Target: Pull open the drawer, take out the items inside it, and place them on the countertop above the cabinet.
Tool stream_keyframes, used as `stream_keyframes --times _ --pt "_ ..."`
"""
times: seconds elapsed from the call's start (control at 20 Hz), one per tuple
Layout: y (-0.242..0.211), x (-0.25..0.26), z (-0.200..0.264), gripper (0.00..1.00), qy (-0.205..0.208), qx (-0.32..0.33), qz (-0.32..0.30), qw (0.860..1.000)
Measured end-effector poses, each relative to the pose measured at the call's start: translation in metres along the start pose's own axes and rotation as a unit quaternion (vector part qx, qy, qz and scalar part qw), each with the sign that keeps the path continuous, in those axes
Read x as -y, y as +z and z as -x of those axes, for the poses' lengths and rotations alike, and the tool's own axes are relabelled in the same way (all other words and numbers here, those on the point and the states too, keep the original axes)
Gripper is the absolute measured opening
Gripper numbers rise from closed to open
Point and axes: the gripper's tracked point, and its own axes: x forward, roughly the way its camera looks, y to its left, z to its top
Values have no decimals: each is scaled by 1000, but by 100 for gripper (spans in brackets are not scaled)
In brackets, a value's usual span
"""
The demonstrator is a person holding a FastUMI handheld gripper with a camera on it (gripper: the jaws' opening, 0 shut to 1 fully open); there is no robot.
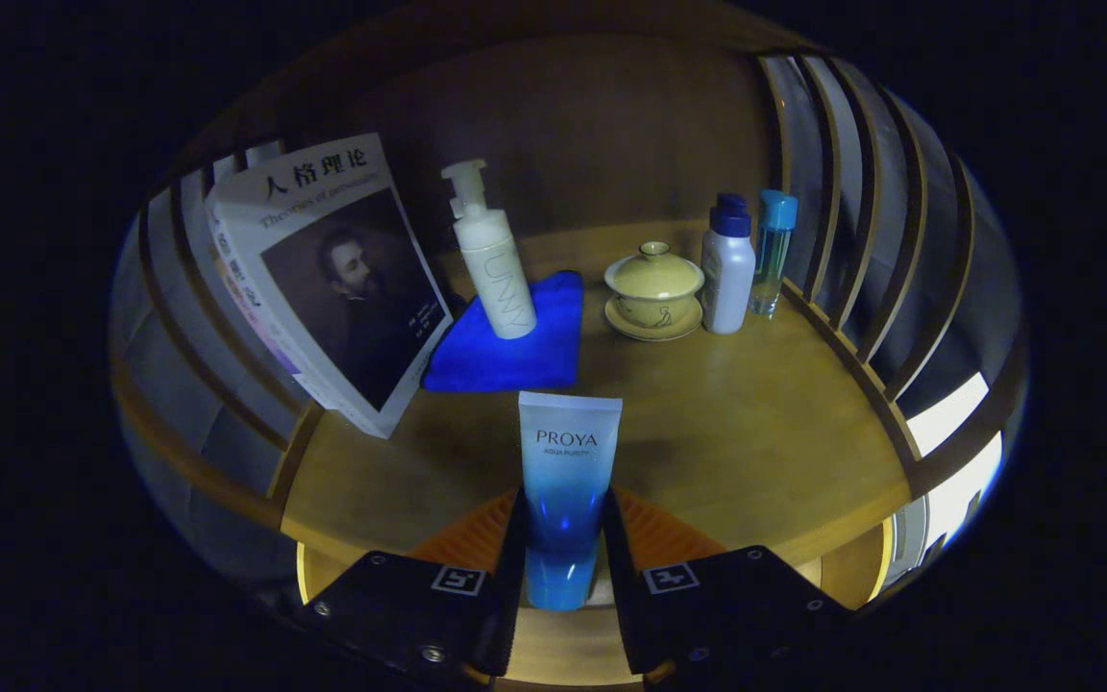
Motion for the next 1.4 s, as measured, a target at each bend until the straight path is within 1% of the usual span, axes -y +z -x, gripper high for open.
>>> stream_keyframes --times 0.2,0.25,0.35,0.4,0.45,0.5,0.65,0.8,1.05,1.2,1.4 --pt "8 -5 -7 53 2 21 1 1000" --pt "9 -7 -8 58 1 29 5 1000" --pt "12 -11 4 79 -1 50 17 999" --pt "11 -14 12 84 3 60 21 998" --pt "10 -17 20 92 4 73 25 997" --pt "8 -20 30 94 8 88 28 996" --pt "-5 -24 66 94 14 136 29 990" --pt "-35 -24 95 94 15 150 27 988" --pt "-69 -18 135 94 15 174 26 984" --pt "-81 -9 160 95 0 203 28 979" --pt "-111 -11 185 94 9 216 42 975"
